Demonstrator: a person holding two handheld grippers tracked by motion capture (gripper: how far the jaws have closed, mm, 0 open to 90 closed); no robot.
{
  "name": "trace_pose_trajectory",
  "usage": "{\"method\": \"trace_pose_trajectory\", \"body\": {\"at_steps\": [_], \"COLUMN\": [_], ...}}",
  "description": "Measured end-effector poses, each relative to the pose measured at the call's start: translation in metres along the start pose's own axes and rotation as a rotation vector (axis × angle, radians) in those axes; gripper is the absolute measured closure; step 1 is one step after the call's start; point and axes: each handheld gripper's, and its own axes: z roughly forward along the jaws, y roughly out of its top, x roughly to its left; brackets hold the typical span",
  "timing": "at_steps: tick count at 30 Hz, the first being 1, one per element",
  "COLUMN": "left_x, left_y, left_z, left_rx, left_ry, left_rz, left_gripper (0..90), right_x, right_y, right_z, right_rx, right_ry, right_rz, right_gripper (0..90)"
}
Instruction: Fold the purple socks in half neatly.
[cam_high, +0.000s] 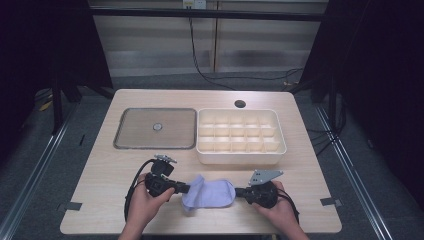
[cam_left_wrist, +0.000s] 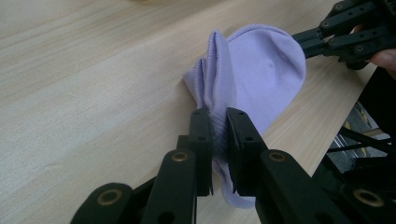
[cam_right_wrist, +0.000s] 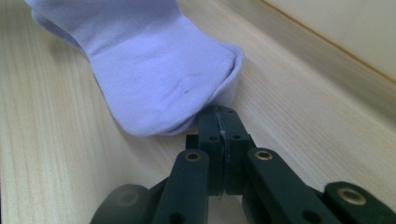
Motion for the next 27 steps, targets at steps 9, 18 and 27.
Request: {"method": "trace_pose_trajectory", "body": {"at_steps": [9, 18, 27], "left_x": [-0.005, -0.009, -0.015], "left_y": [0.005, 0.009, 0.015], "left_z": [-0.001, 0.002, 0.004], "left_rx": [0.001, 0.002, 0.018], "left_ry": [-0.017, -0.017, 0.000], "left_rz": [0.000, -0.003, 0.015], "left_gripper": [81.1, 81.1, 81.3], "right_x": [0.002, 0.003, 0.002], "right_y": [0.001, 0.002, 0.002], "right_z": [0.000, 0.000, 0.000], "right_rx": [0.005, 0.013, 0.021], "right_ry": [-0.009, -0.008, -0.007], "right_rz": [-0.003, -0.001, -0.005], "right_gripper": [90.0, 90.0, 90.0]}}
